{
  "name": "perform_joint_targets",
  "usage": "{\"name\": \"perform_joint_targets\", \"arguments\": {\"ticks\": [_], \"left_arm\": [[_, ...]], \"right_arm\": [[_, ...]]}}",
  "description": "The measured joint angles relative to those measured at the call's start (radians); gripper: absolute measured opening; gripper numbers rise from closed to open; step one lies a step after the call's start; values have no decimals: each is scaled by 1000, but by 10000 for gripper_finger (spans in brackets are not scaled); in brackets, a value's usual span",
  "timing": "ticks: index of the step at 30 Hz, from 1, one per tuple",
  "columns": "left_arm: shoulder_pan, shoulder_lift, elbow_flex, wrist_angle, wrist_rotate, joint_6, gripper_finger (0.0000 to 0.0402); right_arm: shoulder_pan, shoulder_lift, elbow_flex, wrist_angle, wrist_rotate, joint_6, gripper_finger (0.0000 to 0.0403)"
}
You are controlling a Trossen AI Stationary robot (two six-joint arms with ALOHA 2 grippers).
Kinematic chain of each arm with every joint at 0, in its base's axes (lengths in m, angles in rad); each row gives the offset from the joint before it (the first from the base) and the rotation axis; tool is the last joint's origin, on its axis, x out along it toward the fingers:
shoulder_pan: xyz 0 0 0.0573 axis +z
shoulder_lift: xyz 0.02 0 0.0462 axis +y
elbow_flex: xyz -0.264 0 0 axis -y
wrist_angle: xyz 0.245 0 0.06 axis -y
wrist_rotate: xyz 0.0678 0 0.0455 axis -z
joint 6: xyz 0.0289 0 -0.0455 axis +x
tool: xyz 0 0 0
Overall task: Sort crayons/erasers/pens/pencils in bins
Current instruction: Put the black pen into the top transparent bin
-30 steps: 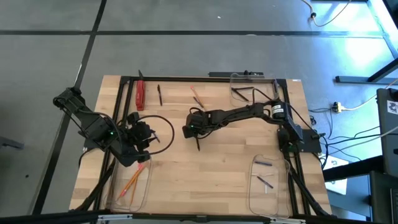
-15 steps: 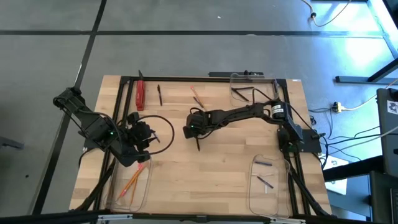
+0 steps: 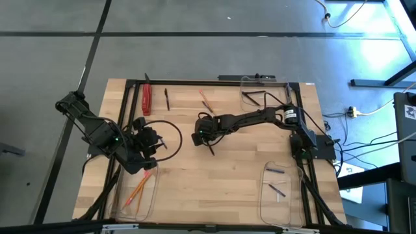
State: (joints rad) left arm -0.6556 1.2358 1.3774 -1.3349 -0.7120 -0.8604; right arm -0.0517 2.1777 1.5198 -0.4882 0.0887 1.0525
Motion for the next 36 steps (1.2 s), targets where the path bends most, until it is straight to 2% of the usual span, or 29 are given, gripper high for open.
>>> {"name": "perform_joint_targets", "arguments": {"ticks": [9, 20, 31, 36], "left_arm": [[0, 0, 0, 0, 0, 0, 102], [0, 0, 0, 0, 0, 0, 102], [1, 0, 0, 11, 0, -1, 102], [2, 0, 0, 40, -13, -3, 102]], "right_arm": [[-1, -11, -1, 4, -13, -10, 36], [-24, -156, -2, -28, -7, -92, 44], [-83, -342, 0, -296, 2, -363, 45], [-128, -417, 0, -446, 48, -493, 45]]}}
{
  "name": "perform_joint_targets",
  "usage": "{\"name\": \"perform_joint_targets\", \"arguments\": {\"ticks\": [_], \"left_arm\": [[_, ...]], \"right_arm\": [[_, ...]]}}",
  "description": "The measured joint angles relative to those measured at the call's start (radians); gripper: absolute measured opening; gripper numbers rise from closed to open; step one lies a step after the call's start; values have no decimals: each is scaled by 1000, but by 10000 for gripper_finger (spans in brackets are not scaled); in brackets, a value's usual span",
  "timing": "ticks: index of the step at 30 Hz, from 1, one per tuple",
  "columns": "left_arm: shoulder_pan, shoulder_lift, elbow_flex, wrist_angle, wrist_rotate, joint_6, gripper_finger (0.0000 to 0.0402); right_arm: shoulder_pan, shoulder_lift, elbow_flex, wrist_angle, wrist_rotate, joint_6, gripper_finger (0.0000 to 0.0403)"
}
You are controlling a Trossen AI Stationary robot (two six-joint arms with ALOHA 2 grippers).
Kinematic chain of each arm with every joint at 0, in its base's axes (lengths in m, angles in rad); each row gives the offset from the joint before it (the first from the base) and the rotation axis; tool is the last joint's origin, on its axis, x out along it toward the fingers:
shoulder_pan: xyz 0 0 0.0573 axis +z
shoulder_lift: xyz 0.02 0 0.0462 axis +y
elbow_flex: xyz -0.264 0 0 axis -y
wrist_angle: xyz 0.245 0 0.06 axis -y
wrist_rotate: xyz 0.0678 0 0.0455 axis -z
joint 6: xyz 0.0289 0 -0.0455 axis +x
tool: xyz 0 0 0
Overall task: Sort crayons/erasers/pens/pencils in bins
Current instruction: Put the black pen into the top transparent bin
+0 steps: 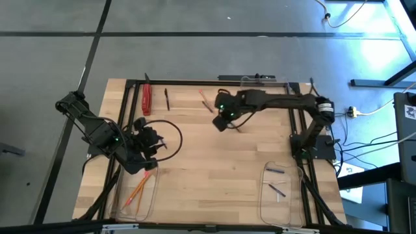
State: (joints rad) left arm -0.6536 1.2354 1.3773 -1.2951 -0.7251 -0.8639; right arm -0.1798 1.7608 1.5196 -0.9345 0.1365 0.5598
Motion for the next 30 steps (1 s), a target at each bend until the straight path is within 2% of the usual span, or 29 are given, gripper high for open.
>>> {"name": "perform_joint_targets", "arguments": {"ticks": [4, 13, 19, 24, 28, 30], "left_arm": [[19, 0, 0, 44, -32, 0, 102], [96, 0, 0, 56, -33, 2, 102], [131, 0, 0, 60, -20, 0, 102], [153, 0, 0, 73, -17, 0, 102], [166, 3, 0, 82, -17, 0, 102], [170, 5, 0, 84, -17, 0, 102]], "right_arm": [[-50, -41, 0, -89, 38, -129, 45], [-215, -99, 0, -228, 65, -440, 45], [-339, -113, 1, -283, 120, -730, 45], [-444, -113, -4, -268, 104, -850, 45], [-511, -113, -62, -216, 12, -878, 45], [-528, -113, -103, -173, 0, -906, 45]]}}
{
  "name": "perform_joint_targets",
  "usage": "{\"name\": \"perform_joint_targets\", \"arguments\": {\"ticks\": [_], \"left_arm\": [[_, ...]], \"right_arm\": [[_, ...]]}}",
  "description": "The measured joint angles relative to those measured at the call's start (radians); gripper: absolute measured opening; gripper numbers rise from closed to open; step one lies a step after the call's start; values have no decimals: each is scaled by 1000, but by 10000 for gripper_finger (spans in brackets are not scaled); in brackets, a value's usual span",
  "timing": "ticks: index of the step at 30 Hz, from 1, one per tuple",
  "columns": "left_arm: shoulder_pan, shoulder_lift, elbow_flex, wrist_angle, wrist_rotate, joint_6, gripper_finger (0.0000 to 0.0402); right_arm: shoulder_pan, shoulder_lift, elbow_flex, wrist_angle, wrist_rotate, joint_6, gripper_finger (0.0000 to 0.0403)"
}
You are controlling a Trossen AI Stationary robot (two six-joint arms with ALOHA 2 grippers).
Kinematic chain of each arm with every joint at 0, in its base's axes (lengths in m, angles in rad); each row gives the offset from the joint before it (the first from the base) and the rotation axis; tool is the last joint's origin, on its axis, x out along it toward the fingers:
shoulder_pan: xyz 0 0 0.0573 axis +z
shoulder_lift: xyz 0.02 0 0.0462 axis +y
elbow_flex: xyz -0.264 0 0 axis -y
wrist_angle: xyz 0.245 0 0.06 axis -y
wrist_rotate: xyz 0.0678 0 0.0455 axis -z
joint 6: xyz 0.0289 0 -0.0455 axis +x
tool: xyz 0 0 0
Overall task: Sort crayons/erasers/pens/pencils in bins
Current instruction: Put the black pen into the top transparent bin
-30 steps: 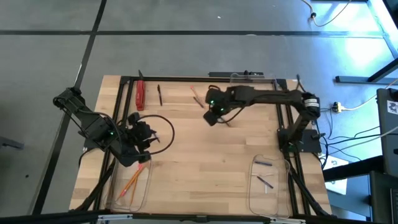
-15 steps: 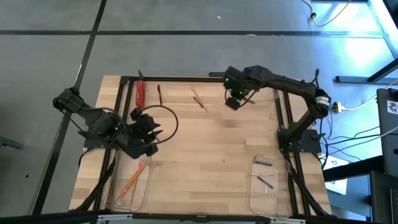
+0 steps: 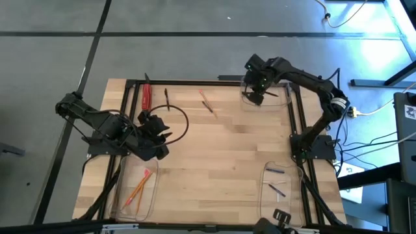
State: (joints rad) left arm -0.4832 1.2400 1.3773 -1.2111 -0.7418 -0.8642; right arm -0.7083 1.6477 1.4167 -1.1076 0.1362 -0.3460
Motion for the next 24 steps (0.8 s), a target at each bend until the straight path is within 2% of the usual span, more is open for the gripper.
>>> {"name": "perform_joint_targets", "arguments": {"ticks": [7, 16, 24], "left_arm": [[1, 0, 0, 3, 0, -12, 102], [1, 0, 0, 2, 0, -24, 102], [1, 0, 0, 2, -1, -24, 102]], "right_arm": [[-36, 0, -120, 173, 3, -52, 45], [-35, 1, -223, 295, -49, -51, 45], [-35, 1, -303, 368, -52, -52, 45]]}}
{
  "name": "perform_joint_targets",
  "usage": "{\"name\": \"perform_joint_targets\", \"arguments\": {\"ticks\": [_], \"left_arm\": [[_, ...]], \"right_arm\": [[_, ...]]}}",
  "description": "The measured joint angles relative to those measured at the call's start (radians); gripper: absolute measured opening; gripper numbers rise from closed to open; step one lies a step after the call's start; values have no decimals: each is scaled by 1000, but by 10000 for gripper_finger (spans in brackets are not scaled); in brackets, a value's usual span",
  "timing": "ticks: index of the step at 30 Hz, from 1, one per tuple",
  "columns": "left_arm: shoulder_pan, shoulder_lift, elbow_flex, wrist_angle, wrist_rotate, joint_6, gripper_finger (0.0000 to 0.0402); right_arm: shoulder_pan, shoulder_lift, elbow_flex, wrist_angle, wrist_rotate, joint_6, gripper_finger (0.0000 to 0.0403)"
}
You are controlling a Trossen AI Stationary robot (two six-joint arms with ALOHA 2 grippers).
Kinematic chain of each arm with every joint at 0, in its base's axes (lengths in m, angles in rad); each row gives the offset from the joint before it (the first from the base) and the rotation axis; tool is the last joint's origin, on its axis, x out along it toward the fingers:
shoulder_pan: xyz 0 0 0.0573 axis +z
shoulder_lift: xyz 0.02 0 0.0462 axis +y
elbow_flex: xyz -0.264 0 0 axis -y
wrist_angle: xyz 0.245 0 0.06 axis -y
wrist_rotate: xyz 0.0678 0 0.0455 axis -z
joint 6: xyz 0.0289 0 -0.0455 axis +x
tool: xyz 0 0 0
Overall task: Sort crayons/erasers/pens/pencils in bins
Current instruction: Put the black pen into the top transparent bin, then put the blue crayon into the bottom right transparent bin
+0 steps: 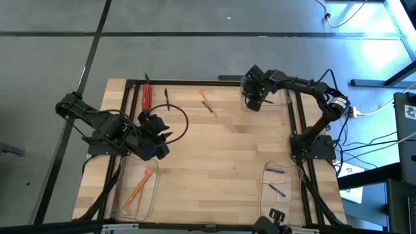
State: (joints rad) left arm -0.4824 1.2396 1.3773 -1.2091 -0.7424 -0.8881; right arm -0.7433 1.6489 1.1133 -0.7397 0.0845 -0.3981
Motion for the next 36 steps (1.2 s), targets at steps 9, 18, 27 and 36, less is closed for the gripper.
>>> {"name": "perform_joint_targets", "arguments": {"ticks": [9, 18, 27, 36], "left_arm": [[0, 0, 0, -1, 0, 0, 102], [0, 0, 0, -1, 0, 0, 102], [0, 0, 0, -1, 0, 0, 102], [0, 0, 0, -1, 0, -1, 102]], "right_arm": [[0, 0, -26, 48, 0, 7, 45], [0, 0, -26, 86, 0, 12, 56], [0, 0, -26, 88, 0, 12, 122], [6, 0, 72, -10, -9, 162, 138]]}}
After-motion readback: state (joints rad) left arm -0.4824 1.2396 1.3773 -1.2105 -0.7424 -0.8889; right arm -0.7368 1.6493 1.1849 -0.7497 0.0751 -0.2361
